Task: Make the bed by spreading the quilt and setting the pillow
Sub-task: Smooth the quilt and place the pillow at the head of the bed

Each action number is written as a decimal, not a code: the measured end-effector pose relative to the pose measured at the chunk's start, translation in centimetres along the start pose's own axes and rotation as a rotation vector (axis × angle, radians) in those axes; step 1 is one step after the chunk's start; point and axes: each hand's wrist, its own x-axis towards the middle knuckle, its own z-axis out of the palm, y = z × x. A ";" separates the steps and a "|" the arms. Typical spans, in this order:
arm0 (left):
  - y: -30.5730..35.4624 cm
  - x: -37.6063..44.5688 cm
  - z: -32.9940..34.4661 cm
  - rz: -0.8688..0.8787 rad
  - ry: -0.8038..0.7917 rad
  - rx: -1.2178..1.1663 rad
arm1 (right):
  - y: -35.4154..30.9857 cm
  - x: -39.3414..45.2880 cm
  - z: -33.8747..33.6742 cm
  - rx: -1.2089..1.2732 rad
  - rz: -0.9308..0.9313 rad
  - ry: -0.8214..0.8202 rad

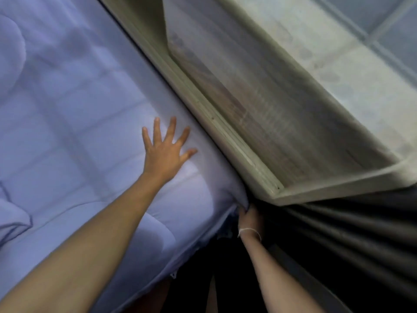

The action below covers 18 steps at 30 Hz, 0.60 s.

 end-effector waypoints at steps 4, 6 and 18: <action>-2.4 -1.5 -2.3 0.054 -0.022 -0.307 | -2.2 -4.6 -1.1 0.131 -0.022 0.023; -4.4 -3.7 -2.7 0.105 -0.024 -0.308 | -2.5 -6.0 -1.1 0.149 -0.148 0.043; -3.7 -4.9 1.2 0.390 0.487 -0.035 | -3.0 -1.3 -1.7 -0.316 -0.374 0.020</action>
